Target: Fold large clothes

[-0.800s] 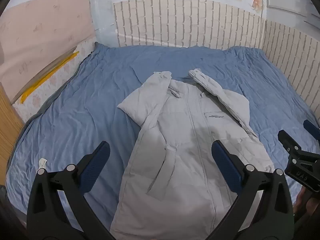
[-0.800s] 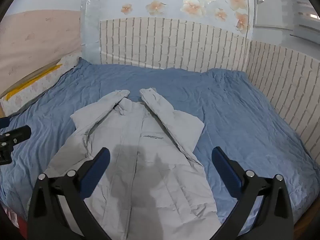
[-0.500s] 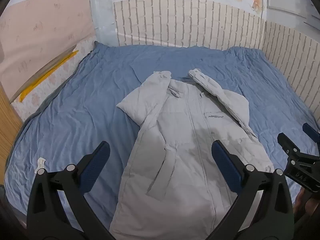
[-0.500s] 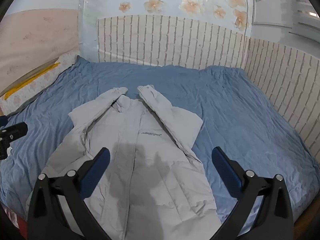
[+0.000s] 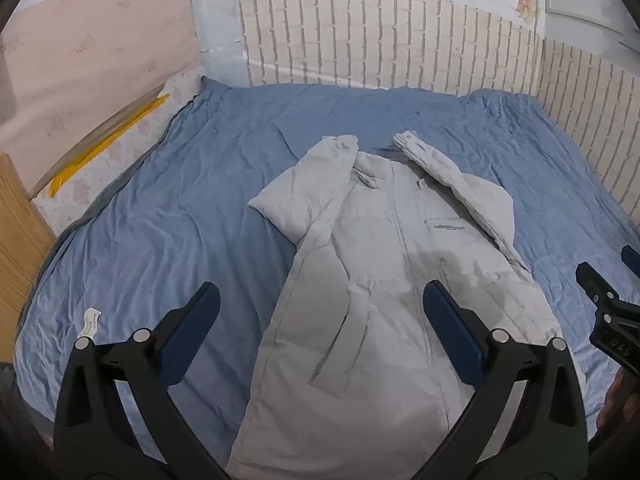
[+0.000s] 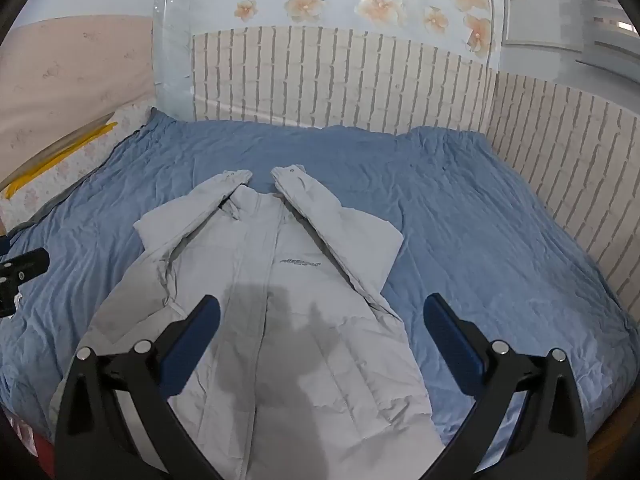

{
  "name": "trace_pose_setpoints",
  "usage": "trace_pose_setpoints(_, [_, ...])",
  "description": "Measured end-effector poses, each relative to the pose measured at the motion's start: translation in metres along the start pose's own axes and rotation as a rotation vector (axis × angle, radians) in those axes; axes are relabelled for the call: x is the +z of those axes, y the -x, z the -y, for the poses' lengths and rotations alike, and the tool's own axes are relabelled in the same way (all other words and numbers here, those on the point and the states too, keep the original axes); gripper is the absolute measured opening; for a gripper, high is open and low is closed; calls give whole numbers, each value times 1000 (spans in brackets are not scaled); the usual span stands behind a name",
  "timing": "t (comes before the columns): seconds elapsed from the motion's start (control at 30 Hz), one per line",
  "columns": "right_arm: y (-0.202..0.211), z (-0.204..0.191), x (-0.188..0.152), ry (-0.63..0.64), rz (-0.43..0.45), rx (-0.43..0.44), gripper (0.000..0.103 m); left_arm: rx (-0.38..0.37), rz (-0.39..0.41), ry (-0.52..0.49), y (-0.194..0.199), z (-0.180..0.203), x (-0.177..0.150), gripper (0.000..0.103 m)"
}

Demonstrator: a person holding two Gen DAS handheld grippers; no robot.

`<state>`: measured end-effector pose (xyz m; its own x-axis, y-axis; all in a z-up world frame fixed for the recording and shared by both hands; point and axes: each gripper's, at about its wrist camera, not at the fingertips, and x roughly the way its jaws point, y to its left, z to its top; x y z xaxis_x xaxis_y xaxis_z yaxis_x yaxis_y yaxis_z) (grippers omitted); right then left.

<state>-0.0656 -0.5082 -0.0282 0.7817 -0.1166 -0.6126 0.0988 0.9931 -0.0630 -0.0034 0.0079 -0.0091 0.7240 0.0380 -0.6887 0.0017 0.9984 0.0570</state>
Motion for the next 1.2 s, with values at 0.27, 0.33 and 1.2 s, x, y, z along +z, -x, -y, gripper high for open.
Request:
trace_pose_setpoints(0.27, [0,0,1,0,-3,0,101,-4,-6,-5,-6,-3,0,100])
trace_pose_setpoints(0.33, [0,0,2,0,-2,0,101,-3,-5,-7,-6,-4,0,100])
trace_pose_setpoints(1.2, [0,2,0,0,-6,-2,101,4,-23,-4,-11,-5,-2,100])
